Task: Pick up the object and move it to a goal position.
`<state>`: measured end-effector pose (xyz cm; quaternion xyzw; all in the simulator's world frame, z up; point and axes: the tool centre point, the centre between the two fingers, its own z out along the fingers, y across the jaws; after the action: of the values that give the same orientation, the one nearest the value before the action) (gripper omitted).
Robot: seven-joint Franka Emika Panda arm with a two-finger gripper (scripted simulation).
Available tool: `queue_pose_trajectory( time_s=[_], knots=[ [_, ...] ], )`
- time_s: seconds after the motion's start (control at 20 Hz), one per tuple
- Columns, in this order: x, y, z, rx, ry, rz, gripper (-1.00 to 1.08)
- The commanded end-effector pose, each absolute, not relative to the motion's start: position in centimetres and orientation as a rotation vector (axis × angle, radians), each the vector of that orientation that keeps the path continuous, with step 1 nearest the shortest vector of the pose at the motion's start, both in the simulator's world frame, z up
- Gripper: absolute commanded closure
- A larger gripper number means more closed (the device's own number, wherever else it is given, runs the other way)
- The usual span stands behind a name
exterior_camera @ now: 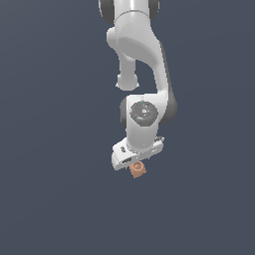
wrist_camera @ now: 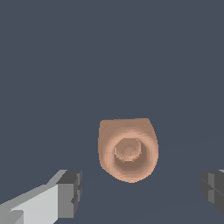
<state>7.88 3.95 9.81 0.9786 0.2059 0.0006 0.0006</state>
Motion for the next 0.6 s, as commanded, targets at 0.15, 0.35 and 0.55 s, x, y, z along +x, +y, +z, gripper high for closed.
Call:
queue_pose_trajectory(
  time_s=[0.15, 0.35, 0.55],
  knots=[
    [8.4, 4.4, 9.0, 3.061, 0.706, 0.0, -0.92],
    [8.3, 4.4, 8.9, 3.063, 0.7, -0.001, -0.92],
    [8.3, 4.4, 7.6, 3.062, 0.702, -0.001, -0.92]
  ],
)
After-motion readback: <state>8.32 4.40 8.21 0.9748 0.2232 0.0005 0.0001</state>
